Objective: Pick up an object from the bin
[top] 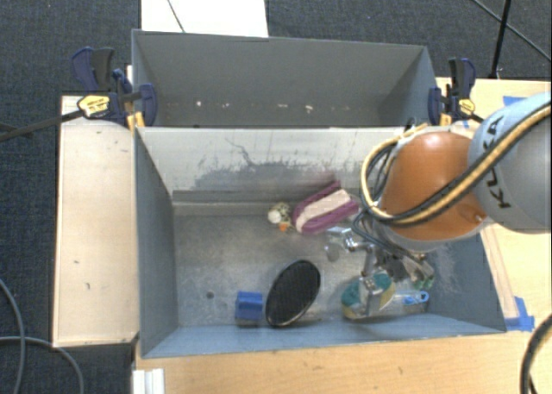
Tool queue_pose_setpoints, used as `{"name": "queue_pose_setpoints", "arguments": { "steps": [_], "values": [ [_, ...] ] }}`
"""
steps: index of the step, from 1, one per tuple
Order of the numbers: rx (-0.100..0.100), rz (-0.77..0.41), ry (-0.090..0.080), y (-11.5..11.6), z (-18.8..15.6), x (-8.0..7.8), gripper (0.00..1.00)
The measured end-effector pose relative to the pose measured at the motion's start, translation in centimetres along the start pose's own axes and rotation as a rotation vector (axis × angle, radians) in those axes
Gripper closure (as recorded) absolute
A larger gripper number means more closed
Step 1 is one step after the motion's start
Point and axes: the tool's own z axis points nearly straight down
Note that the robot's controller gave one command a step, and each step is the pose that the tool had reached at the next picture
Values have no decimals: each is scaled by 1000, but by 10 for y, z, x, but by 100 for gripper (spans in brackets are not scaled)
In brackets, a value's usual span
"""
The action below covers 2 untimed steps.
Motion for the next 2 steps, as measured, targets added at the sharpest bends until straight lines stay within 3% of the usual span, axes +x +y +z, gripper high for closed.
{"name": "queue_pose_setpoints", "arguments": {
  "steps": [1, 2],
  "values": [
    [0, 112, -7, -17, 52, 7, 0],
    [1, -48, -23, -28, 49, 13, 0]
  ]
}}
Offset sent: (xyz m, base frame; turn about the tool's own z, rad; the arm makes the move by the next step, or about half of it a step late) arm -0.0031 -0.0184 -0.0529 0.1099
